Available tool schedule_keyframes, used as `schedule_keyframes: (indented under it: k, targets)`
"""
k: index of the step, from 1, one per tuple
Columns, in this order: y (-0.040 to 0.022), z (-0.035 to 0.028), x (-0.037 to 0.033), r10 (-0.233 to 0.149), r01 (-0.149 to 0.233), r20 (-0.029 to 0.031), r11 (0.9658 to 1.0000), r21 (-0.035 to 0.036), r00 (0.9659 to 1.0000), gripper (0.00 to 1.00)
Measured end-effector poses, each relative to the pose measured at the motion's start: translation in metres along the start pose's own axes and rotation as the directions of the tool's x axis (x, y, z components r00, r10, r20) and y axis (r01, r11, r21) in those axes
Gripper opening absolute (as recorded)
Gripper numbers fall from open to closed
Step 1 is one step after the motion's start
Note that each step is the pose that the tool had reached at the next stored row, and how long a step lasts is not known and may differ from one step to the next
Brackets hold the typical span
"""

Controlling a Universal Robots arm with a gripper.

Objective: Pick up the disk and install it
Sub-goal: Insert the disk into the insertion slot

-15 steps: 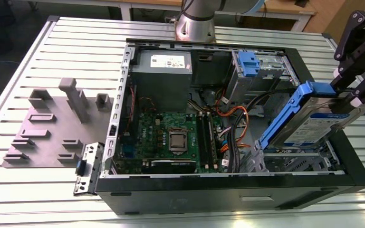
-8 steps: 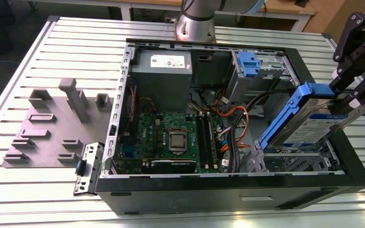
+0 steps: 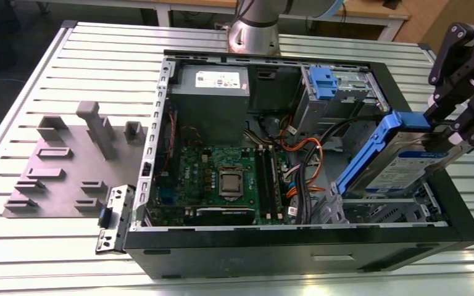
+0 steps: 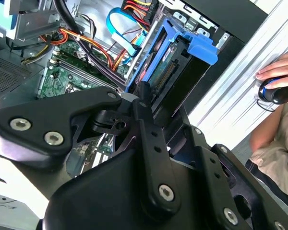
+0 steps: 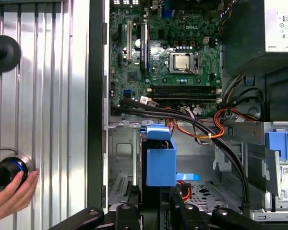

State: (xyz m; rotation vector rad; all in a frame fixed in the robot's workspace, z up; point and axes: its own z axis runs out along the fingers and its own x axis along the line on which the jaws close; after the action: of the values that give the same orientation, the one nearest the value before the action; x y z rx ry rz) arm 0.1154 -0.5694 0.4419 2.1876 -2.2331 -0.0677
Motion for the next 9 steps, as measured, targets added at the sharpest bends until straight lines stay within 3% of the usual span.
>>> schedule_keyframes:
  k: [9]
  targets:
    - [-0.0006,0.0149,0.0003,0.000,0.000,-0.0001,1.0000,0.0000,1.0000,0.35]
